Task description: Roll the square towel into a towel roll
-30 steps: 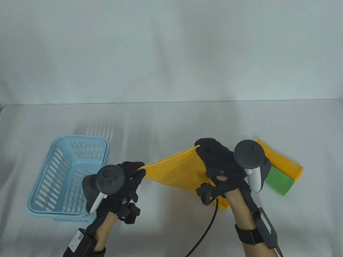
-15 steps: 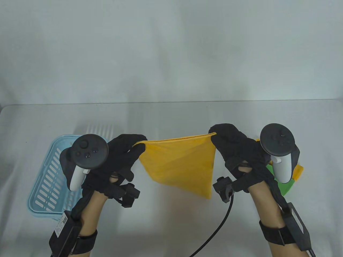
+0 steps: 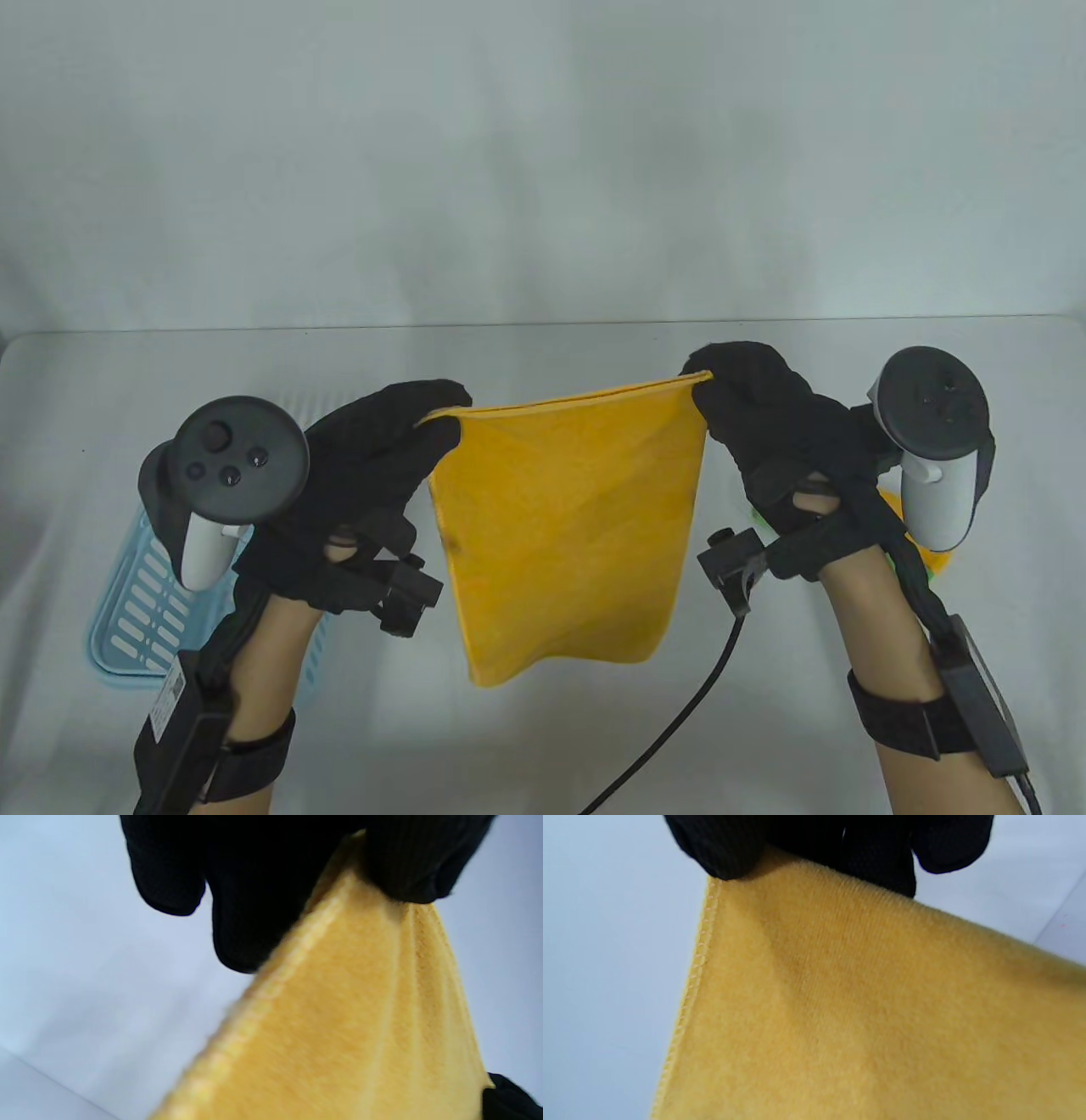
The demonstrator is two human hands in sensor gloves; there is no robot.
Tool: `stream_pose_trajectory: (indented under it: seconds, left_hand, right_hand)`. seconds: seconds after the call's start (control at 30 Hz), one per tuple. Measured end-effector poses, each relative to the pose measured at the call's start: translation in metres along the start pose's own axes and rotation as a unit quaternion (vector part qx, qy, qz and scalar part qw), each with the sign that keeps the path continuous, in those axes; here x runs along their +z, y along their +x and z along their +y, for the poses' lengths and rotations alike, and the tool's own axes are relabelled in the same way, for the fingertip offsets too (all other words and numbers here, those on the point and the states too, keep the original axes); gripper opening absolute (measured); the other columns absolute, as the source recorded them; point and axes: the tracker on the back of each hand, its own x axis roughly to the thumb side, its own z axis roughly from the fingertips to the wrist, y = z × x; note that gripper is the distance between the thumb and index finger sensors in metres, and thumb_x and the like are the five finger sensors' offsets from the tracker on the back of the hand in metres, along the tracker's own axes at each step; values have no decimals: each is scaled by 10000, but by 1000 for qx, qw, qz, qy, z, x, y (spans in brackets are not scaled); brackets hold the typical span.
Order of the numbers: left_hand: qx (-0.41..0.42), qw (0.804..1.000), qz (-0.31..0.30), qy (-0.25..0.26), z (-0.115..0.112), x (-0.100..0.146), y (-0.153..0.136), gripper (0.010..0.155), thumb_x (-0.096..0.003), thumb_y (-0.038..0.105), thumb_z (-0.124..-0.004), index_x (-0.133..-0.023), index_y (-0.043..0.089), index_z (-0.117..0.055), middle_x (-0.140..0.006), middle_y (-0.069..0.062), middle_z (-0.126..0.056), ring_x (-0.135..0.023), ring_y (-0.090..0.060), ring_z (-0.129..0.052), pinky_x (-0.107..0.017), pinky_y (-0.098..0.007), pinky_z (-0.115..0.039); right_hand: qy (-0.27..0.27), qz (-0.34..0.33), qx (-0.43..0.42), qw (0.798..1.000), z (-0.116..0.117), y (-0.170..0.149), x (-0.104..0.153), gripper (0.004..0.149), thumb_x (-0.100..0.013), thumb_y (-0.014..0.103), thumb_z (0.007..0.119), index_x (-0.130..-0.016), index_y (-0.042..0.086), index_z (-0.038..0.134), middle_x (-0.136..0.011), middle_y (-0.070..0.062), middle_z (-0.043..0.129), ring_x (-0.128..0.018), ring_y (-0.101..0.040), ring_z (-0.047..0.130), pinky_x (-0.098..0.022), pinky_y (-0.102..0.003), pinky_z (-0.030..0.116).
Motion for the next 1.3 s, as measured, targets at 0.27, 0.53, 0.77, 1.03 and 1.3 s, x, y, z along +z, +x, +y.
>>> stream_pose_trajectory:
  seconds: [0.27,0.53,0.77,1.03,1.3]
  left_hand:
    - [-108,982,139,-64,-58,-74,-60,427,-388,455,-790,-796,392,-903,-796,100,-971,-741,-210,-1003,-657,-513,-743]
    - [-68,993,93,-15,-38,-97,-34,434,-390,466,-786,-812,428,-878,-867,114,-922,-820,-200,-954,-701,-522,-703]
    - [-118,984,120,-61,-75,-82,-65,439,-389,464,-788,-816,424,-880,-871,106,-923,-824,-207,-953,-697,-529,-704]
    - [-129,974,143,-121,-116,-41,-105,444,-392,454,-789,-820,384,-883,-844,96,-943,-792,-219,-975,-676,-530,-720]
    - [-132,962,115,-209,-154,21,-123,445,-393,446,-790,-817,356,-890,-816,87,-962,-757,-221,-997,-663,-526,-734]
  right_hand:
    - [-17,135,48,990,17,-71,-81,385,-394,382,775,-777,344,782,-829,-3,860,-727,-311,881,-580,-552,696]
    - [-75,75,42,994,-7,-25,-99,380,-387,400,779,-767,397,789,-854,22,842,-769,-298,859,-607,-548,678]
    - [-61,112,72,989,8,-68,-92,381,-389,395,776,-769,398,789,-862,15,833,-778,-303,849,-610,-551,672]
    - [-17,152,71,986,34,-136,-58,383,-391,394,769,-774,384,781,-860,11,831,-771,-306,851,-609,-551,672]
    - [36,184,90,978,45,-195,0,390,-387,380,774,-775,344,785,-826,2,858,-735,-305,877,-587,-549,690]
